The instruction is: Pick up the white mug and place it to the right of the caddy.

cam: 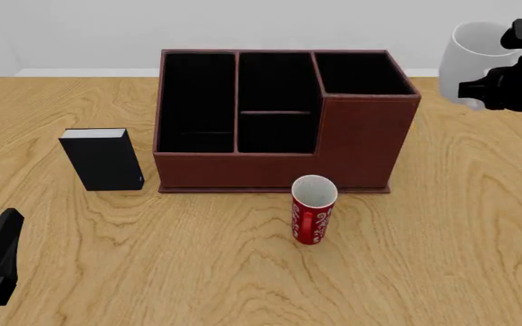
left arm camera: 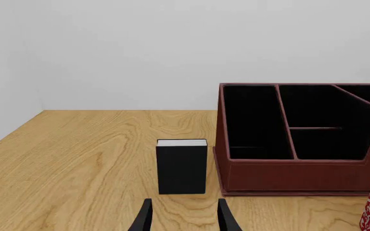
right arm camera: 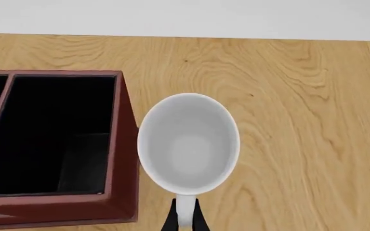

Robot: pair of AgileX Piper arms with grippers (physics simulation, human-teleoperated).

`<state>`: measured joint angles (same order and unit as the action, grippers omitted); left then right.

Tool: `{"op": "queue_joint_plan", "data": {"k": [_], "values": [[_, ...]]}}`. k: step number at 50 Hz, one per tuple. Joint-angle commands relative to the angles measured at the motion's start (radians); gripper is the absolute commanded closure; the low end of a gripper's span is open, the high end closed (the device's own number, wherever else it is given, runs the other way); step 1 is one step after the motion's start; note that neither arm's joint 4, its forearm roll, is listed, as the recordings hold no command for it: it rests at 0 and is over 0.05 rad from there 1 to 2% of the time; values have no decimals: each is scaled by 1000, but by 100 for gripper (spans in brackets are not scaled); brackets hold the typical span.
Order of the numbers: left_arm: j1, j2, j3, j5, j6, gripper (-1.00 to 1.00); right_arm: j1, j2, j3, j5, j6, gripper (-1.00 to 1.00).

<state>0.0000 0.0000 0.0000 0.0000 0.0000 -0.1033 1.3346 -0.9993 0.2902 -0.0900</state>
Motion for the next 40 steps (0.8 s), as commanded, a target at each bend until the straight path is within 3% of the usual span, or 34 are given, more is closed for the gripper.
{"op": "queue_joint_plan", "data": {"k": [1,40], "values": [[0,0,0,0,0,-100,1,42,16,-54,13,100],[0,0,0,0,0,-100,-9,130,101,-183,41,100]]}}
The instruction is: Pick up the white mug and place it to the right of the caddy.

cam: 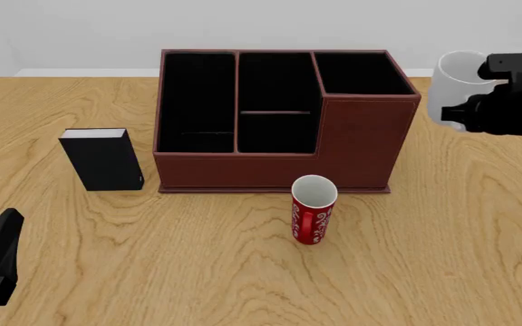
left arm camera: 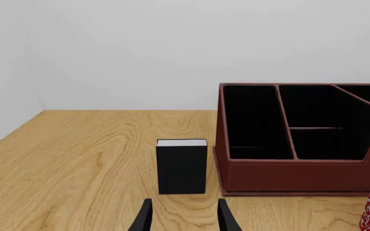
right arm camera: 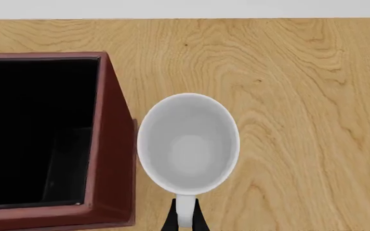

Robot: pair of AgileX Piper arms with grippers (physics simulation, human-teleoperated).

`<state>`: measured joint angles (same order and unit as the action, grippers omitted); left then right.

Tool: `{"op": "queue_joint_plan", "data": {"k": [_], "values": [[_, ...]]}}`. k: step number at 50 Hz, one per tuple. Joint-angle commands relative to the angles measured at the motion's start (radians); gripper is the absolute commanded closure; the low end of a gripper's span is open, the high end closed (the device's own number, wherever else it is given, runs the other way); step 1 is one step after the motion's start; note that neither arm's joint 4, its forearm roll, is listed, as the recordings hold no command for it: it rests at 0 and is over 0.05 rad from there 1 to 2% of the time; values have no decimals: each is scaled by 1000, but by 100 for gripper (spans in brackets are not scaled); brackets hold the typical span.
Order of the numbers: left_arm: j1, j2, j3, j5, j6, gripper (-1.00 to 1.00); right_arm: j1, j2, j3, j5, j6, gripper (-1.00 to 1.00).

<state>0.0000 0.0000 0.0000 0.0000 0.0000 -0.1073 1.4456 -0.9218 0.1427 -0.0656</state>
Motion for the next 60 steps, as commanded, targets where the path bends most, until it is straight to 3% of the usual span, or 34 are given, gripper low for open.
{"op": "queue_joint_plan", "data": {"k": [1,60], "values": [[0,0,0,0,0,-100,-3,22,27,-40,19,100],[0,0,0,0,0,-100,15,156,95,-141,36,100]]}}
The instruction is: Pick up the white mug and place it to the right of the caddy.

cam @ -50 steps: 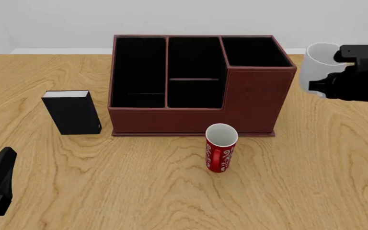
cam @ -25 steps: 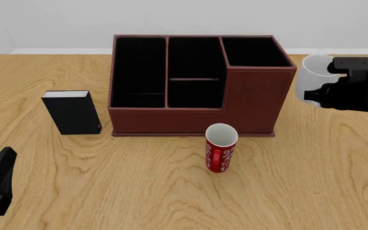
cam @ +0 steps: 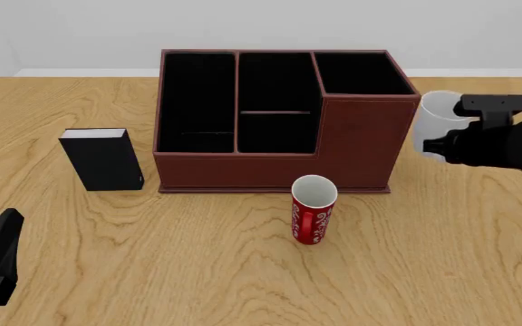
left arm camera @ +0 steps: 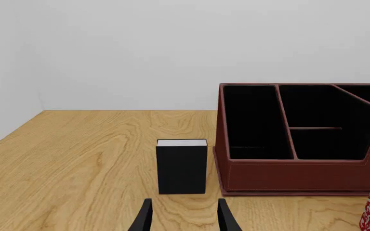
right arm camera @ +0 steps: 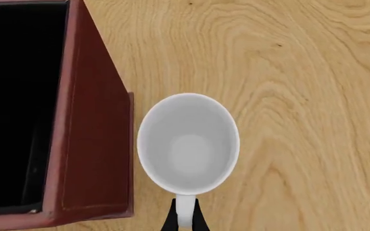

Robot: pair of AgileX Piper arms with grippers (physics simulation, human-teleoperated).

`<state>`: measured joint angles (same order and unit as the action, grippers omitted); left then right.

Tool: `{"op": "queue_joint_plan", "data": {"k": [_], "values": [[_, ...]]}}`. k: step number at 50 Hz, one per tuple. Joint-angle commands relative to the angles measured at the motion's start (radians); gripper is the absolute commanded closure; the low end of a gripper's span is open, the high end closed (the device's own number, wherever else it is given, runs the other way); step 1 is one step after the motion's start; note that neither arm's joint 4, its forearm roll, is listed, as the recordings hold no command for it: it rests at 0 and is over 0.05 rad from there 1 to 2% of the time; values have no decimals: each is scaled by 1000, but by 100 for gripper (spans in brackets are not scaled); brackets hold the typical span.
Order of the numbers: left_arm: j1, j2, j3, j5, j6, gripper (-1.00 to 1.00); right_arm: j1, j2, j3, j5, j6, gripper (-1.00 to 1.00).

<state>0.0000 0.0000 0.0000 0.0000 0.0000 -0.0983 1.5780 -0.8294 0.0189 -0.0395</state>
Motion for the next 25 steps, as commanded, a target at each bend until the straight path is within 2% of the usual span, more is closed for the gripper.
{"op": "queue_joint_plan", "data": {"k": [1,25], "values": [[0,0,0,0,0,-100,8,23,2,-18,12,100],[0,0,0,0,0,-100,22,69,35,-77,35,100]]}}
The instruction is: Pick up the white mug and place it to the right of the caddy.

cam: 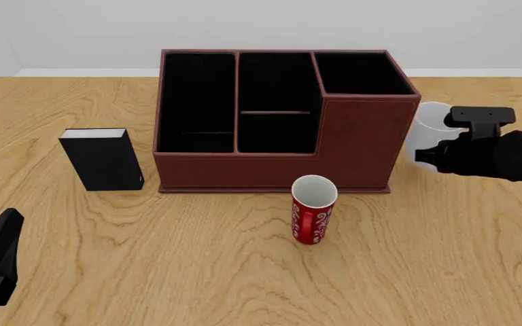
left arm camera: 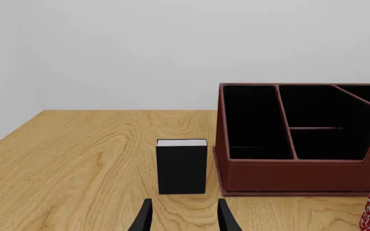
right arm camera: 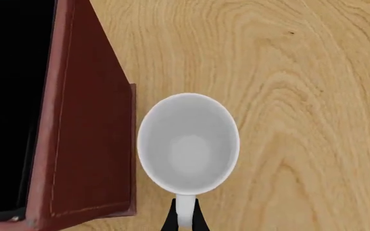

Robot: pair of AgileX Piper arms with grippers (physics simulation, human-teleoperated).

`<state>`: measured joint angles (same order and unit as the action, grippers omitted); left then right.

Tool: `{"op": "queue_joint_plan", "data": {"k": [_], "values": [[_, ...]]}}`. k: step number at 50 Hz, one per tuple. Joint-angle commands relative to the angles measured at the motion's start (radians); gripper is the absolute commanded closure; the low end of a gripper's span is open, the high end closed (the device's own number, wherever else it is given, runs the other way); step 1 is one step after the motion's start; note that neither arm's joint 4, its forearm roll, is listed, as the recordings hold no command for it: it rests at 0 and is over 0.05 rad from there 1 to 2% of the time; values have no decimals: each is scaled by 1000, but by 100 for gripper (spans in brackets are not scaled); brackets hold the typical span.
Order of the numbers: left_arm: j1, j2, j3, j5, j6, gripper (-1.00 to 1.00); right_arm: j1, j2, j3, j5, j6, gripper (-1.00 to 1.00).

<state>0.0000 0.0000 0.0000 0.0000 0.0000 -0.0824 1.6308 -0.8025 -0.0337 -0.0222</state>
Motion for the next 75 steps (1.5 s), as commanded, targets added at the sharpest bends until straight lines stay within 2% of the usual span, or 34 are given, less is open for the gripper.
{"op": "queue_joint_plan", "data": {"k": [1,53,67,68,75], "values": [[0,0,0,0,0,-100,5,22,8,-29,17,100],[0,0,0,0,0,-100,14,154,73,-164,47,100],[0,0,0,0,0,-100,9,157,73,-167,45,100],[0,0,0,0,0,-100,4,156,74,-165,37,-100],[0,0,0,0,0,-100,1,151,76,-164,41,-100]]}}
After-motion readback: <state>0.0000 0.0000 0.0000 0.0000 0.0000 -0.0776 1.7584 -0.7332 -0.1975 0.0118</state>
